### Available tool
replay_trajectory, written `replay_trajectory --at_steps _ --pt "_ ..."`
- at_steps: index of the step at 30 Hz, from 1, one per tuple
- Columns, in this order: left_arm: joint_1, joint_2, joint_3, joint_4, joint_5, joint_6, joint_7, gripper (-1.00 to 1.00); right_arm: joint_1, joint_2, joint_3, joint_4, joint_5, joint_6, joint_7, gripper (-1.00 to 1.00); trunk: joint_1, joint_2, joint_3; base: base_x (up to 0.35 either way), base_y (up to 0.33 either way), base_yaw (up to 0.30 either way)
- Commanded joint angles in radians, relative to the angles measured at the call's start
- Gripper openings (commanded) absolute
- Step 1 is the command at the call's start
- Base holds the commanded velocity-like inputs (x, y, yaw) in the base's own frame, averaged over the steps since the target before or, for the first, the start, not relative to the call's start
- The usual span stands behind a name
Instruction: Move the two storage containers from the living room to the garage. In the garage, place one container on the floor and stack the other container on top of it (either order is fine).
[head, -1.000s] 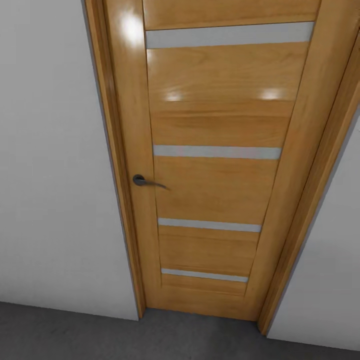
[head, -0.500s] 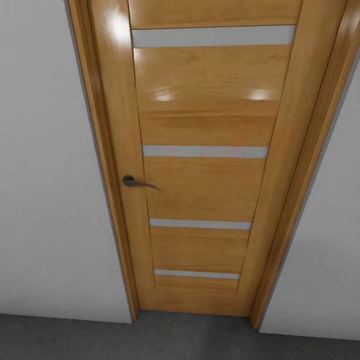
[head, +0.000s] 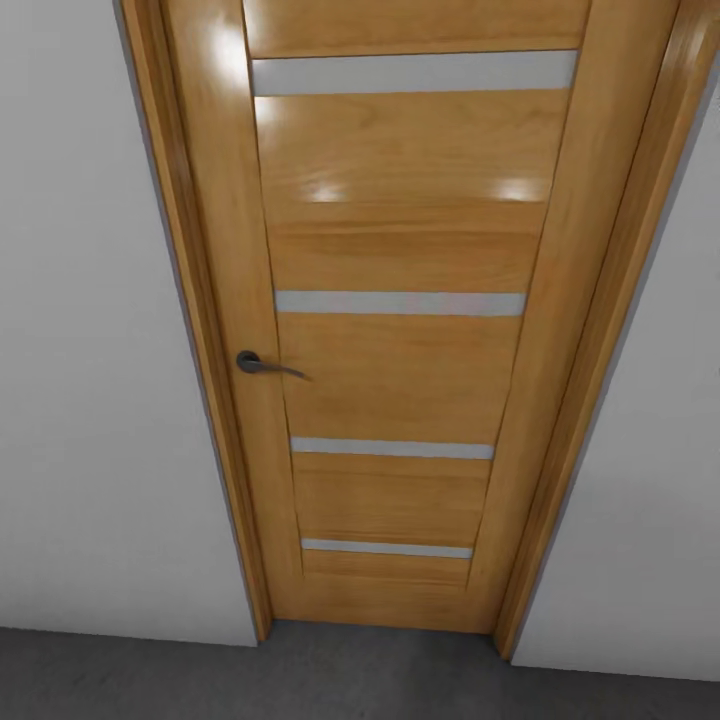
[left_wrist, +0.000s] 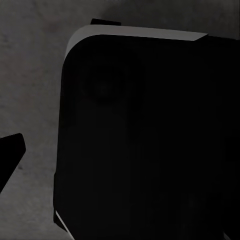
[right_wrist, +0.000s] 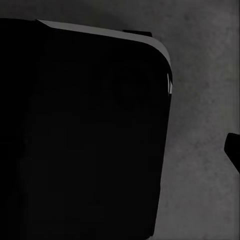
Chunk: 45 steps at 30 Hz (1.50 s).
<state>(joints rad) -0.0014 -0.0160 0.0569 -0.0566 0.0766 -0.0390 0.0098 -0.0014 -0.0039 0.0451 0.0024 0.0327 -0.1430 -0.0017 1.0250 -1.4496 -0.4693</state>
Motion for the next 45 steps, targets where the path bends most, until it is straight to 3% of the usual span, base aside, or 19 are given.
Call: replay_trajectory --at_steps 1,18,34,45 --pt "0.0 -0.001 0.005 0.0 0.007 -0.002 0.001 1.0 0.0 0.0 0.004 0.0 0.004 -0.003 0.0 1.0 0.0 0.0 -0.001 0.0 -0.042 0.0" --pt "0.0 0.001 0.006 0.001 0.007 -0.002 0.001 1.0 0.0 0.001 0.001 0.001 0.002 -0.004 -0.001 1.0 0.0 0.0 -0.001 0.0 -0.005 -0.006" --pt "0.0 0.001 0.006 0.0 0.007 -0.002 0.001 1.0 0.0 0.001 -0.002 0.001 0.001 -0.003 -0.001 1.0 0.0 0.0 -0.001 0.0 0.0 -0.193" --pt "0.0 0.001 0.006 0.0 0.007 -0.002 0.001 1.0 0.0 0.0 0.0 0.0 0.002 -0.002 0.0 1.0 0.0 0.0 -0.001 0.0 0.0 -0.028"
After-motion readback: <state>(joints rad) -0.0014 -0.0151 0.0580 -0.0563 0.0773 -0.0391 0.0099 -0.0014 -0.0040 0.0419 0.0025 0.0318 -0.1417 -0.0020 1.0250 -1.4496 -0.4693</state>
